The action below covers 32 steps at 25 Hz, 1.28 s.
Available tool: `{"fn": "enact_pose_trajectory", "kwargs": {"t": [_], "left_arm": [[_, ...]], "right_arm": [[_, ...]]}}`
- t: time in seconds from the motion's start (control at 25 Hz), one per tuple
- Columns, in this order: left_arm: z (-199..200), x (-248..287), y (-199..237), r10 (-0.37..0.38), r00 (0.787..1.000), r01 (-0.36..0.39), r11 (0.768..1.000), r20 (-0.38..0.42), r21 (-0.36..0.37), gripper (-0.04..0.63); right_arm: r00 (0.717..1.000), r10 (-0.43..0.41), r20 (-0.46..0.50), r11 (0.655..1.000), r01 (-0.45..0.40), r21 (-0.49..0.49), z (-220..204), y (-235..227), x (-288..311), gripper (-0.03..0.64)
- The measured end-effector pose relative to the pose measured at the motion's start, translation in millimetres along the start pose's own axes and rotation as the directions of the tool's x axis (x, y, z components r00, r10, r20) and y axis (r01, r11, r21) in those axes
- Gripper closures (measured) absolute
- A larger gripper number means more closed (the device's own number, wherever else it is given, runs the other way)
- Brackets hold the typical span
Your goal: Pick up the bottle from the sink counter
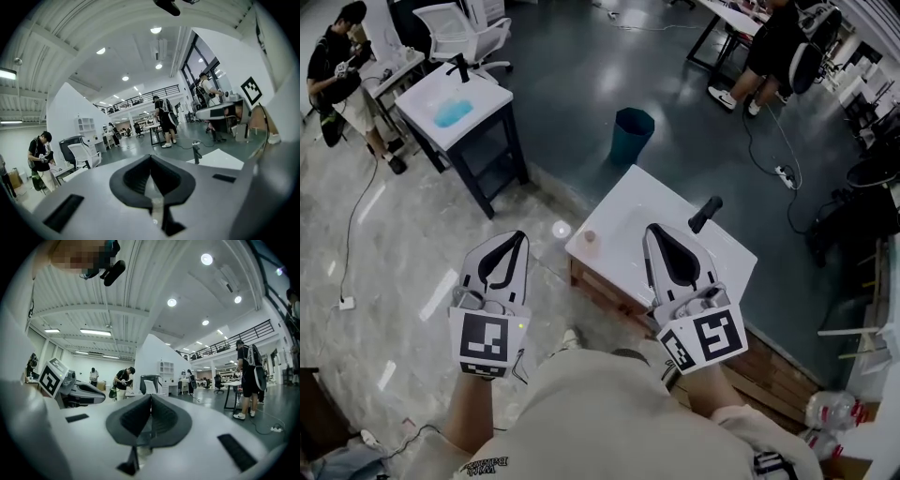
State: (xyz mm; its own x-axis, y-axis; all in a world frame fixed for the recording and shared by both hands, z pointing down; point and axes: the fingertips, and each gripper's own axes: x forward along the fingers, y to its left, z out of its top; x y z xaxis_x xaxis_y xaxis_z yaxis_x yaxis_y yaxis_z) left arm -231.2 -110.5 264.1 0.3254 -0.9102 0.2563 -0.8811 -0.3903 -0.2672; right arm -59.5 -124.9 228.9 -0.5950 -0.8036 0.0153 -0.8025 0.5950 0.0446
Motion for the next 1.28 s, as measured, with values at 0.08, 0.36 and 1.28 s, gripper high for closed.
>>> {"fn": "enact_pose_trajectory", "kwargs": {"t": [0.08,0.36,1.28], "left_arm": [[0,14,5,-0.021,1.000,0.021,1.000,-0.002,0.005,0.589],[7,54,1,-0.061,0.998,0.061,0.998,0.009,0.008,0.589],[-16,166,-40,-0.151,0.989,0.151,0.989,-0.013,0.003,0.360]], "right_arm": [[1.000,-0.025,0.002,1.000,0.025,0.004,1,-7,10,0.620],[0.998,-0.053,-0.016,0.999,0.053,0.010,-8,-36,26,0.620],[0.988,0.040,-0.148,0.994,-0.024,0.108,-75,-101,71,0.620]]}}
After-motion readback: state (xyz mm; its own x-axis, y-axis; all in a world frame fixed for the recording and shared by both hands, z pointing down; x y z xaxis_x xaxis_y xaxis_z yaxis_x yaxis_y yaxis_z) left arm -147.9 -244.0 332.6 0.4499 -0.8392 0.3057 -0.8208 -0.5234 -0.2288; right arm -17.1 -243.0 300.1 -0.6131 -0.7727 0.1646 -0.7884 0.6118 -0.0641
